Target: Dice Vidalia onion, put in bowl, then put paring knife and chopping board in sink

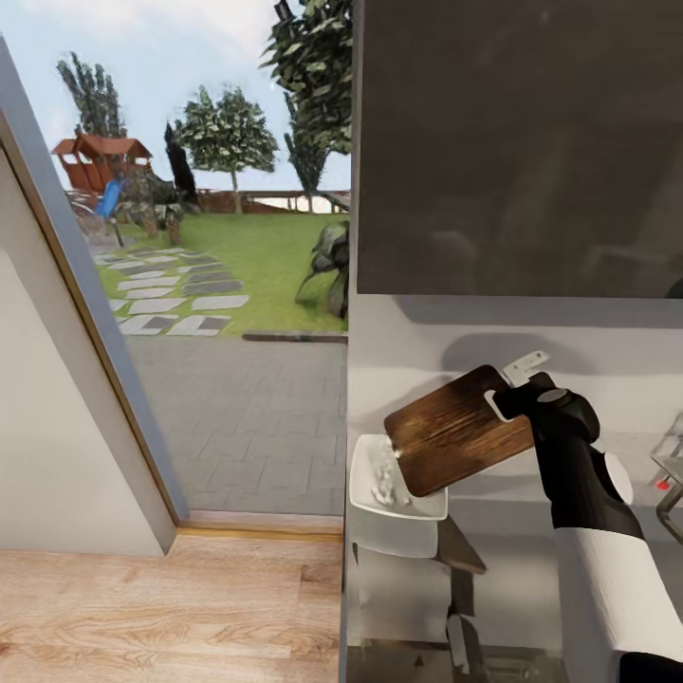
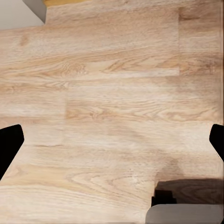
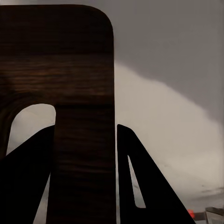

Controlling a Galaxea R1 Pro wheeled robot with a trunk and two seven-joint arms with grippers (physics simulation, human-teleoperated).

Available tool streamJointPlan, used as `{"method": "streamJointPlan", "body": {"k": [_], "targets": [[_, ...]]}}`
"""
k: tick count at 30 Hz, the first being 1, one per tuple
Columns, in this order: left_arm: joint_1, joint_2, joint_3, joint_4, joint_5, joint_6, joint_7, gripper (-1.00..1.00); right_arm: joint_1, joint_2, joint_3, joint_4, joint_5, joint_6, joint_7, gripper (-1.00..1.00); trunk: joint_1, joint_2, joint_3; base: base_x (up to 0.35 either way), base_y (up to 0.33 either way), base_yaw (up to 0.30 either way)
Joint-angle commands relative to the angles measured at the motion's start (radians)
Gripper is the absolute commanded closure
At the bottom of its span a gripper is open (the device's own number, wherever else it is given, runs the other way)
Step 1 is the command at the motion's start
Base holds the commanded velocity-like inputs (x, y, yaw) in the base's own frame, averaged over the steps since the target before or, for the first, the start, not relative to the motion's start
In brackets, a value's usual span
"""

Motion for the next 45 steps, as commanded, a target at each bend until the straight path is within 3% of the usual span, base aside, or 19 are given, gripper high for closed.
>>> {"method": "streamJointPlan", "body": {"k": [1, 13, 18, 21, 22, 23, 26, 28, 31, 36, 45], "targets": [[-0.002, -0.001, -0.009, 0.003, 0.007, -0.005, -0.009, -1.00, -0.001, 0.000, 0.000, -0.001, 0.011, 0.001, 0.010, 1.00, 0.001, -0.002, -0.002, 0.000, 0.000, 0.000], [-0.002, -0.001, -0.008, 0.002, 0.008, -0.003, -0.038, -1.00, -0.001, 0.000, 0.002, -0.002, 0.010, 0.001, 0.012, 1.00, 0.001, -0.002, -0.002, 0.000, 0.000, 0.000], [-0.002, -0.001, -0.008, 0.002, 0.008, -0.003, -0.038, -1.00, -0.001, -0.002, 0.000, -0.025, -0.014, 0.002, 0.022, 1.00, 0.001, -0.002, -0.002, 0.000, 0.000, 0.000], [-0.002, -0.001, -0.009, 0.002, 0.008, -0.003, -0.038, -1.00, -0.001, -0.006, -0.007, -0.036, -0.083, 0.002, 0.032, 1.00, 0.001, -0.002, -0.002, 0.000, 0.000, 0.000], [-0.002, 0.000, -0.008, 0.002, 0.008, -0.003, -0.038, -1.00, -0.001, -0.021, -0.037, -0.040, -0.203, 0.004, 0.038, 1.00, 0.001, -0.002, -0.002, 0.000, 0.000, 0.000], [-0.002, 0.000, -0.008, 0.002, 0.008, -0.003, -0.038, -1.00, -0.001, -0.036, -0.065, -0.040, -0.274, 0.012, 0.045, 1.00, 0.001, -0.002, -0.002, 0.000, 0.000, 0.000], [-0.002, 0.000, -0.008, 0.003, 0.008, -0.003, -0.038, -1.00, -0.001, -0.080, -0.110, -0.041, -0.404, 0.055, 0.073, 1.00, 0.001, -0.002, -0.002, 0.000, 0.000, 0.000], [-0.002, 0.000, -0.008, 0.002, 0.008, -0.003, -0.038, -1.00, -0.001, -0.102, -0.121, -0.040, -0.458, 0.078, 0.098, 1.00, 0.001, -0.002, -0.002, 0.000, 0.000, 0.000], [-0.002, 0.000, -0.008, 0.002, 0.008, -0.003, -0.038, -1.00, -0.001, -0.113, -0.148, -0.038, -0.492, 0.089, 0.131, 1.00, 0.001, -0.002, -0.002, 0.000, 0.000, 0.000], [-0.002, 0.001, -0.008, 0.002, 0.008, -0.003, -0.038, -1.00, -0.001, -0.115, -0.213, -0.030, -0.504, 0.091, 0.154, 1.00, 0.001, -0.002, -0.002, 0.000, 0.000, 0.000], [-0.002, 0.001, -0.008, 0.003, 0.008, -0.003, -0.038, -1.00, -0.001, -0.113, -0.226, 0.003, -0.505, 0.087, 0.161, 1.00, 0.001, -0.002, -0.002, -0.027, 0.000, 0.000]]}}
